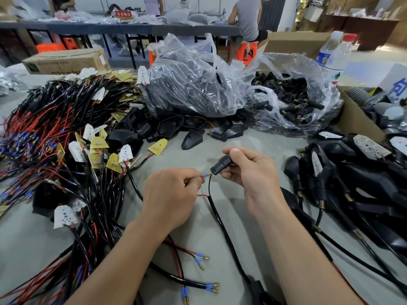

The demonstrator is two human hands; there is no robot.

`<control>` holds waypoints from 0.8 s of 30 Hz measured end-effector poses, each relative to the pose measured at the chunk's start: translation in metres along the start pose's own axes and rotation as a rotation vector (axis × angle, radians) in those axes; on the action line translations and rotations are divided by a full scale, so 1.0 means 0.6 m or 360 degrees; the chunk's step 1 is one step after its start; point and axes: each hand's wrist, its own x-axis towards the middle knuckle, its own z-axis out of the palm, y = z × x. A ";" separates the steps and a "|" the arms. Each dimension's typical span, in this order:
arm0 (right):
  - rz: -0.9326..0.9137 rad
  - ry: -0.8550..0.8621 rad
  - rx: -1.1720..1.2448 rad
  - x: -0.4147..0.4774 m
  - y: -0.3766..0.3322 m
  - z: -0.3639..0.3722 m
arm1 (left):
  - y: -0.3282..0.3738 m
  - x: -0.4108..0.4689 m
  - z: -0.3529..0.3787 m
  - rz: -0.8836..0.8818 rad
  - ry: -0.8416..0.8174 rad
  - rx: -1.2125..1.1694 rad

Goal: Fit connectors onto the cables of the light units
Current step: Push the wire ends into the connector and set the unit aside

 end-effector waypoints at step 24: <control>0.0051 -0.0165 0.0008 -0.009 0.007 0.010 | 0.011 -0.007 -0.008 -0.0020 -0.0025 -0.0373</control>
